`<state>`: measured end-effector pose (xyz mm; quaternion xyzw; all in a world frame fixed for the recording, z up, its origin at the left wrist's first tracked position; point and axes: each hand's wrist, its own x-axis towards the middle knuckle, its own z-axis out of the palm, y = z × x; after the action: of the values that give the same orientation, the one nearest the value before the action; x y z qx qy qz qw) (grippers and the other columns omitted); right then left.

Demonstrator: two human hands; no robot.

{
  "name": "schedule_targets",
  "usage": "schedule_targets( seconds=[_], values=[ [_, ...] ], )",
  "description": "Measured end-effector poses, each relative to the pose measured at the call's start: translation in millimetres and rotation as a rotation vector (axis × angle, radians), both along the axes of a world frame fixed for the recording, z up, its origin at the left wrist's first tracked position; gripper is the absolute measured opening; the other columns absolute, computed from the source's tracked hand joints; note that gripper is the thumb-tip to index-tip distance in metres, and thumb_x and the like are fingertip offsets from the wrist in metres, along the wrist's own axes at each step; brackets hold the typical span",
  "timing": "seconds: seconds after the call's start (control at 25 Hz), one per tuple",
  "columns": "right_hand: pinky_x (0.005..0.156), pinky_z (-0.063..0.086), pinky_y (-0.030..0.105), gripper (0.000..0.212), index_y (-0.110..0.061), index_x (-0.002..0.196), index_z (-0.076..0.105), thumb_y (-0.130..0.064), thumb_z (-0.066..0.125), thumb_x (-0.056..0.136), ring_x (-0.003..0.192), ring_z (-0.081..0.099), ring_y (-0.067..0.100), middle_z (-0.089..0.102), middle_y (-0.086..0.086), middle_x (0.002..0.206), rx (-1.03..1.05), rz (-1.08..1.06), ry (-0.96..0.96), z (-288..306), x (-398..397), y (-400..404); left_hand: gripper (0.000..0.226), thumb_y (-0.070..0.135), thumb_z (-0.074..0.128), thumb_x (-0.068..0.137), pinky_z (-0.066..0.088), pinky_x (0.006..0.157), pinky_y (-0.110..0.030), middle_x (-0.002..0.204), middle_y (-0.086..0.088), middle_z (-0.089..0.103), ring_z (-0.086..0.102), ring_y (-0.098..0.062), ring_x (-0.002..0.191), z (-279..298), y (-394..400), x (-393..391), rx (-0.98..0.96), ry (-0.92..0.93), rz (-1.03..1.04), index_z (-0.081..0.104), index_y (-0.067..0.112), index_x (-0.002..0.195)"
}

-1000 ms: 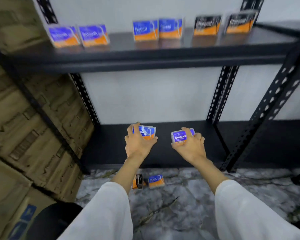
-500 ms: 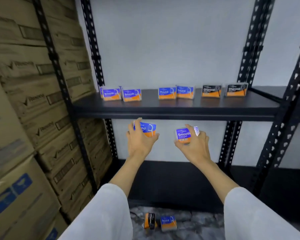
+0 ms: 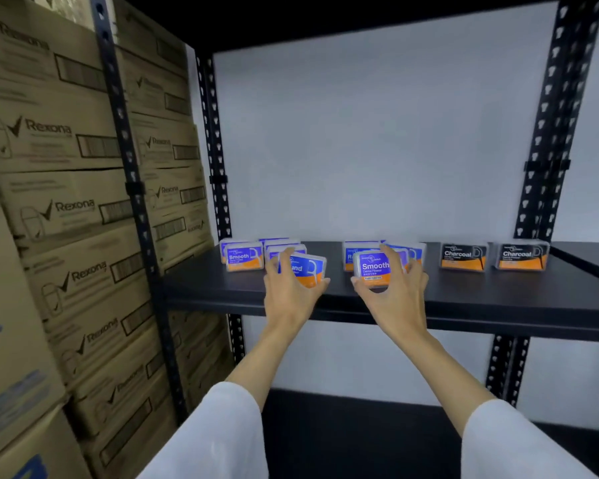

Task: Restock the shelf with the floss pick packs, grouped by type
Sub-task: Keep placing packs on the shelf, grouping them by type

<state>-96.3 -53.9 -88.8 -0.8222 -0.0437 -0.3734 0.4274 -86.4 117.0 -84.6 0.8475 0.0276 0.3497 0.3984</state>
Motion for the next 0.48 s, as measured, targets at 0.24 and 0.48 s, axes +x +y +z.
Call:
schedule_targets(
  seconds=[0.24,0.48],
  values=[
    [0.098,0.039,0.038,0.075,-0.034,0.140,0.034,-0.048,0.071,0.076,0.126,0.028,0.028,0.034,0.012,0.129,-0.008,-0.101,0.023,8,20,-67,0.087,0.055,0.077,0.065,0.044,0.097,-0.040,0.137,-0.004,0.040,0.045,-0.027,0.121,5,-86,46,0.091,0.031,-0.012,0.036,0.024,0.135],
    [0.099,0.038,0.037,0.075,-0.033,0.141,0.035,-0.046,0.072,0.077,0.129,0.025,0.026,0.029,0.012,0.138,-0.020,-0.139,0.046,5,22,-94,0.096,0.068,0.073,0.063,0.041,0.100,-0.039,0.139,-0.007,0.038,0.043,-0.028,0.123,-8,-120,64,0.159,0.168,0.016,0.030,0.024,0.137]
  ],
)
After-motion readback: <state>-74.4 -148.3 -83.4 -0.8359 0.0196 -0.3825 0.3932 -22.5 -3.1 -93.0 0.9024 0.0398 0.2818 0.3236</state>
